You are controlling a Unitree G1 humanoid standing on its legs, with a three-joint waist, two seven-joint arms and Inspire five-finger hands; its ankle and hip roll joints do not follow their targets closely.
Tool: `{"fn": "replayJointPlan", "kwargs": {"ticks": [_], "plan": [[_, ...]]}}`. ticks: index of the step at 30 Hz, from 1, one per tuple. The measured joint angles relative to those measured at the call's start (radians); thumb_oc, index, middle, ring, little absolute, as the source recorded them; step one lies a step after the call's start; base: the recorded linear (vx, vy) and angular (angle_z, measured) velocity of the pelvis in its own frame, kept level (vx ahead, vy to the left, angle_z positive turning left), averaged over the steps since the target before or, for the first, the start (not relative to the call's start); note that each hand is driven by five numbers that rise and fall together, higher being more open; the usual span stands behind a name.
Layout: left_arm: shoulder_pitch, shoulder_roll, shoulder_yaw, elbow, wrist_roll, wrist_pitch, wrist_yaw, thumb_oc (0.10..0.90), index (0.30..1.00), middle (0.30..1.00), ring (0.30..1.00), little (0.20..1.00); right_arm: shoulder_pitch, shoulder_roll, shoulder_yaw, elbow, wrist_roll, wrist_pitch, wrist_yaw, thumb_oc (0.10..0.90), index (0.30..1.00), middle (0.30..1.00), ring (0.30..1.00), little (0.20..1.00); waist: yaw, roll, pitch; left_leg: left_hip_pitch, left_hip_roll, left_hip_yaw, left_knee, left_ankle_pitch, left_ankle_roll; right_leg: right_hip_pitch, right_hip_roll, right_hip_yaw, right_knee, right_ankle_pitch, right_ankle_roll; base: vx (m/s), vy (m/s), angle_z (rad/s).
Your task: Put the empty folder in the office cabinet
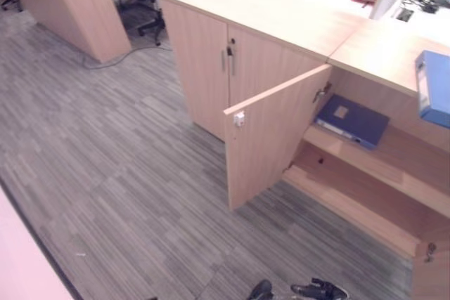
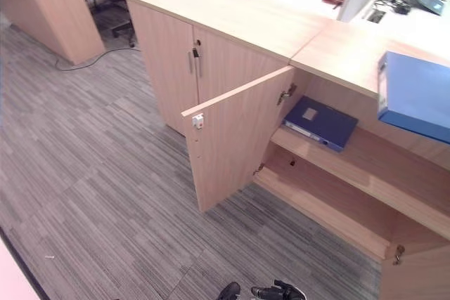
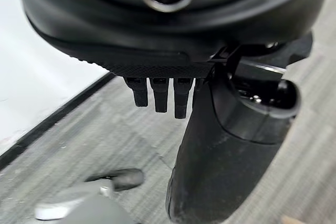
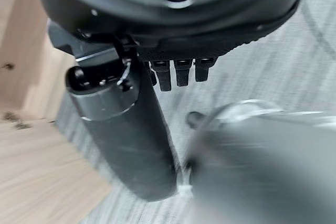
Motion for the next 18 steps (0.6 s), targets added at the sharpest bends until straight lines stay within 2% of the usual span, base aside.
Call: {"fn": "replayJointPlan", "kwargs": {"ticks": [3, 5, 6, 7, 8, 9, 10, 11, 12, 13, 14, 15, 17, 18], "plan": [[0.021, -0.031, -0.007, 0.029, 0.001, 0.013, -0.002, 0.8, 0.9, 0.9, 0.9, 0.9, 0.001, -0.003, -0.034, -0.008, 0.003, -0.004, -0.002, 0.8, 0.9, 0.9, 0.9, 0.9, -0.001, 0.026, 0.003, -0.002, -0.009, 0.008, -0.009, -0.005, 0.003, -0.026, -0.005, 0.02, 0.017, 0.001, 0.003, 0.09, 0.037, -0.14], [0.037, -0.032, -0.03, 0.026, 0.002, 0.027, -0.002, 0.8, 0.9, 0.9, 0.9, 0.9, -0.01, -0.009, -0.04, -0.008, 0.003, -0.008, -0.003, 0.8, 0.9, 0.9, 0.9, 0.9, -0.003, 0.048, 0.004, -0.003, 0.0, 0.025, -0.021, -0.049, 0.012, -0.068, 0.001, 0.038, 0.061, -0.014, 0.014, 0.13, 0.013, -0.36], [0.053, -0.031, -0.037, 0.043, 0.002, 0.032, 0.0, 0.8, 0.9, 0.9, 0.9, 0.9, -0.015, -0.007, -0.043, -0.008, 0.01, -0.015, -0.003, 0.8, 0.9, 0.9, 0.9, 0.9, -0.002, 0.046, 0.008, -0.003, -0.001, 0.051, -0.023, -0.056, 0.012, -0.087, -0.009, 0.059, 0.091, -0.028, 0.022, 0.12, -0.056, -0.63], [0.055, -0.03, -0.046, 0.045, 0.002, 0.036, -0.001, 0.8, 0.9, 0.9, 0.9, 0.9, -0.014, -0.002, -0.054, -0.008, 0.012, -0.013, -0.002, 0.8, 0.9, 0.9, 0.9, 0.9, -0.023, 0.042, 0.014, -0.001, 0.004, 0.075, -0.011, -0.067, 0.024, -0.097, -0.019, 0.056, 0.119, -0.047, 0.037, 0.18, -0.098, -0.51], [0.056, -0.03, -0.05, 0.043, 0.002, 0.046, 0.002, 0.8, 0.9, 0.9, 0.9, 0.9, -0.016, 0.003, -0.081, -0.011, 0.031, -0.016, -0.002, 0.8, 0.9, 0.9, 0.9, 0.9, -0.042, 0.05, 0.022, -0.002, 0.016, 0.101, 0.004, -0.076, 0.025, -0.119, -0.048, 0.058, 0.222, -0.08, 0.038, 0.14, -0.14, -0.54], [0.079, -0.03, -0.048, 0.024, 0.001, 0.046, 0.0, 0.8, 0.9, 0.9, 0.9, 0.9, -0.027, -0.002, -0.097, -0.01, 0.031, -0.014, -0.002, 0.8, 0.9, 0.9, 0.9, 0.9, -0.044, 0.057, 0.021, -0.005, 0.038, 0.131, 0.024, -0.092, 0.011, -0.129, -0.062, 0.059, 0.305, -0.109, 0.046, 0.15, -0.122, -0.61], [0.103, -0.025, -0.045, -0.017, -0.004, 0.044, -0.002, 0.8, 0.9, 0.9, 0.9, 0.9, -0.028, -0.005, -0.106, -0.01, 0.03, -0.014, -0.003, 0.8, 0.9, 0.9, 0.9, 0.9, -0.043, 0.057, 0.02, -0.004, 0.054, 0.149, 0.08, -0.109, -0.038, -0.118, -0.06, 0.052, 0.33, -0.136, 0.061, 0.2, -0.146, -0.81], [0.135, 0.008, -0.046, -0.115, -0.032, 0.034, -0.002, 0.8, 0.9, 0.9, 0.9, 0.9, -0.032, 0.015, -0.14, 0.002, 0.03, -0.014, -0.01, 0.8, 0.9, 0.9, 0.9, 0.9, -0.037, -0.011, 0.042, -0.067, 0.064, 0.167, 0.311, -0.138, -0.065, -0.059, -0.06, 0.075, 0.201, -0.126, 0.006, 0.14, -0.101, -0.81], [0.153, 0.013, -0.056, -0.159, -0.036, 0.027, 0.004, 0.8, 0.9, 0.9, 0.9, 0.9, -0.035, 0.018, -0.141, 0.003, 0.03, -0.011, -0.03, 0.8, 0.9, 0.9, 0.9, 0.9, -0.032, -0.022, 0.048, -0.122, 0.101, 0.143, 0.46, -0.133, -0.069, -0.039, -0.013, 0.122, 0.138, -0.098, -0.001, 0.14, -0.077, -1.02], [0.175, 0.017, -0.066, -0.193, -0.038, 0.02, 0.004, 0.8, 0.9, 0.9, 0.9, 0.9, -0.029, 0.012, -0.129, 0.004, 0.03, -0.011, -0.038, 0.8, 0.9, 0.9, 0.9, 0.9, -0.016, -0.021, 0.047, -0.167, 0.132, 0.104, 0.584, -0.121, -0.076, -0.014, 0.022, 0.139, 0.075, -0.065, -0.015, 0.13, 0.006, -1.27], [0.178, 0.014, -0.068, -0.213, -0.038, 0.015, -0.003, 0.8, 0.9, 0.9, 0.9, 0.9, -0.013, -0.008, -0.111, -0.007, 0.03, -0.012, -0.045, 0.8, 0.9, 0.9, 0.9, 0.9, -0.022, -0.015, 0.051, -0.212, 0.139, 0.036, 0.661, -0.106, -0.101, 0.027, 0.073, 0.18, 0.002, -0.032, -0.034, 0.17, 0.053, -1.13], [0.184, 0.015, -0.088, -0.26, -0.039, 0.023, 0.001, 0.8, 0.9, 0.9, 0.9, 0.9, -0.002, -0.022, -0.112, -0.018, 0.029, -0.01, -0.047, 0.8, 0.9, 0.9, 0.9, 0.9, -0.027, -0.011, 0.058, -0.25, 0.132, -0.028, 0.694, -0.099, -0.1, 0.037, 0.097, 0.211, -0.023, -0.029, -0.038, 0.12, 0.056, -1.05], [0.199, 0.018, -0.103, -0.363, -0.038, 0.023, -0.001, 0.8, 0.9, 0.9, 0.9, 0.9, -0.001, -0.044, -0.112, -0.023, 0.028, -0.003, -0.052, 0.8, 0.9, 0.9, 0.9, 0.9, -0.015, -0.003, 0.075, -0.299, 0.114, -0.108, 0.703, -0.094, -0.099, 0.043, 0.129, 0.28, -0.049, -0.02, -0.035, 0.14, 0.104, -1.09], [0.194, 0.036, -0.109, -0.409, -0.038, 0.027, -0.001, 0.8, 0.9, 0.9, 0.9, 0.9, -0.003, -0.051, -0.106, -0.039, 0.027, 0.002, -0.06, 0.8, 0.9, 0.9, 0.9, 0.9, -0.011, -0.029, 0.103, -0.34, 0.112, -0.122, 0.643, -0.079, -0.084, 0.049, 0.142, 0.333, -0.067, -0.005, -0.042, 0.15, 0.187, -1.29]]}}
